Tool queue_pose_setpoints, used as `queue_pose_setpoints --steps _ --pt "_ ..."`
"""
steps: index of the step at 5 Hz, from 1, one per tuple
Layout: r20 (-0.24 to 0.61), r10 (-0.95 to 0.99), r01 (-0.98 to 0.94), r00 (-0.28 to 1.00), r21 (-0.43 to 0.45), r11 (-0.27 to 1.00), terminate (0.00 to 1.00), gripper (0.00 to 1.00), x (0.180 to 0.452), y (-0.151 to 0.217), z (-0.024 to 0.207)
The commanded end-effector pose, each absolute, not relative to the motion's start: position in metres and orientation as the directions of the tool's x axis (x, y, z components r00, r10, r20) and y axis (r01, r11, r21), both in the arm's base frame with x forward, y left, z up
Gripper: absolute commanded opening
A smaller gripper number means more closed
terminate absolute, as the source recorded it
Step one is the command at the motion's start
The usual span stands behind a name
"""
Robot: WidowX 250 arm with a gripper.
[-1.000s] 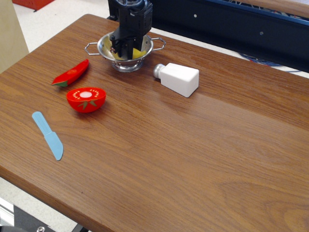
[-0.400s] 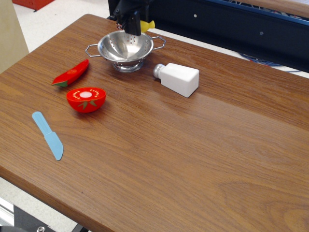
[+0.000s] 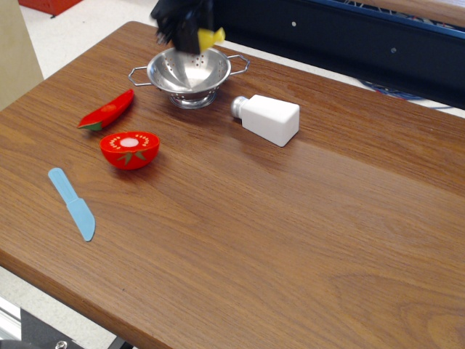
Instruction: Take banana out of colander
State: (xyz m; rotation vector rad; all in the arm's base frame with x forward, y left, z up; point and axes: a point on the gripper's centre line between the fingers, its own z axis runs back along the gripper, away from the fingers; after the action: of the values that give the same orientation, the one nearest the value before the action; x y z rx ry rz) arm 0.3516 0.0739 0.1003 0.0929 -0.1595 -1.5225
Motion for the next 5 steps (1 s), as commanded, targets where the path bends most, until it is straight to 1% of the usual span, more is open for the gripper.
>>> queue_pose_setpoints --steps 1,2,3,4,5 --pt "-0.008 -0.993 0.991 -0.118 0.060 -0.119 0.00 0.00 0.307 0.032 0.082" --pt "-0.035 -0.993 0.992 -0.114 0.051 -0.116 0.00 0.00 0.306 0.018 0.067" --pt "-0.052 -0.996 0.996 -0.077 0.041 -0.079 0.00 0.00 0.317 0.012 0.054" --pt "-0.084 -0.994 0.996 -0.074 0.037 -0.077 0.00 0.00 0.321 0.005 0.036" --pt "-0.078 -0.994 0.997 -0.073 0.013 -0.074 0.00 0.00 0.319 0.005 0.030"
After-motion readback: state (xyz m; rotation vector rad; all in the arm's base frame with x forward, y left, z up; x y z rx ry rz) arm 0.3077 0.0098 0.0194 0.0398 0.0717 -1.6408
